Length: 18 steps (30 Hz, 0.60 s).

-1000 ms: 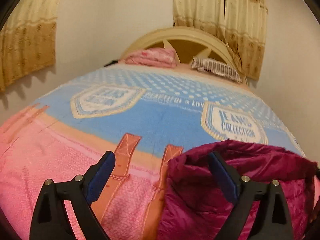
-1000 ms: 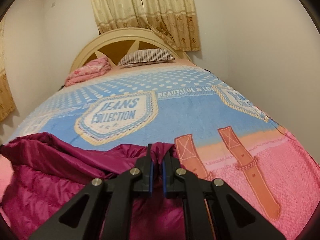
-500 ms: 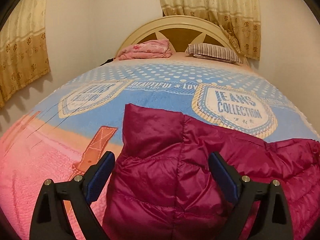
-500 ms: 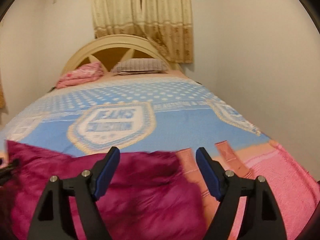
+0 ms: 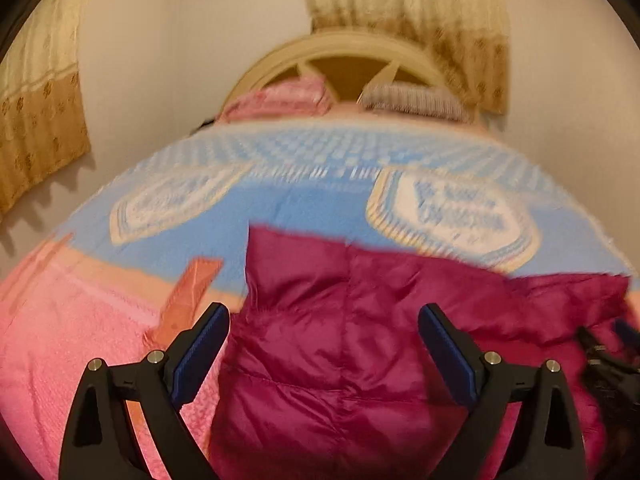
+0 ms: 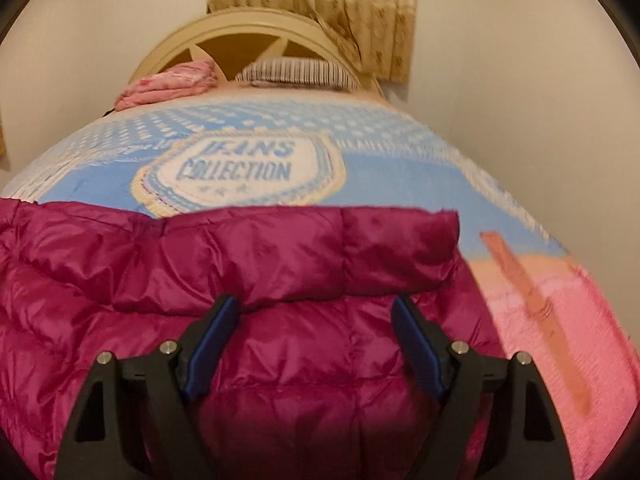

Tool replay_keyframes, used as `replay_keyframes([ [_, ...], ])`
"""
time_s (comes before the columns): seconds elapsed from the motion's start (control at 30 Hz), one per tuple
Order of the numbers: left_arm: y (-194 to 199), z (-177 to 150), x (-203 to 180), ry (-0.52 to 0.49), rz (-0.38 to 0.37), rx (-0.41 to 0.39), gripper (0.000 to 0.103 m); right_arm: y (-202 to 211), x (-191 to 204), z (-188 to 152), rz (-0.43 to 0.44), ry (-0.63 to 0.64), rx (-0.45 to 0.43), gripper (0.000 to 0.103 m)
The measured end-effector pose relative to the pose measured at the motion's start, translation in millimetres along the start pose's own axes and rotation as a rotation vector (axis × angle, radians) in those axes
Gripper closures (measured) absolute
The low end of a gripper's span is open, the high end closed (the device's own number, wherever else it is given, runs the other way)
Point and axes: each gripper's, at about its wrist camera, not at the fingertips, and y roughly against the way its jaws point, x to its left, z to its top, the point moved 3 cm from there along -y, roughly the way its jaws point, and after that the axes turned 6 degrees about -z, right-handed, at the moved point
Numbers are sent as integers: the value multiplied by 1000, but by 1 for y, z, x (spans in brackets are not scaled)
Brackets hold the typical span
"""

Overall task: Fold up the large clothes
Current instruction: 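Press the folded jacket flat with both open tools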

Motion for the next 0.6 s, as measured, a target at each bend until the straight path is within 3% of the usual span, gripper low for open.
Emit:
replay_keyframes([
  [0.17, -39, -17, 7, 39, 0, 91, 7, 1, 3, -5, -6, 4, 5, 21],
  [0.6, -62, -20, 0, 10, 27, 137, 3, -17, 5, -7, -17, 0, 68, 19],
])
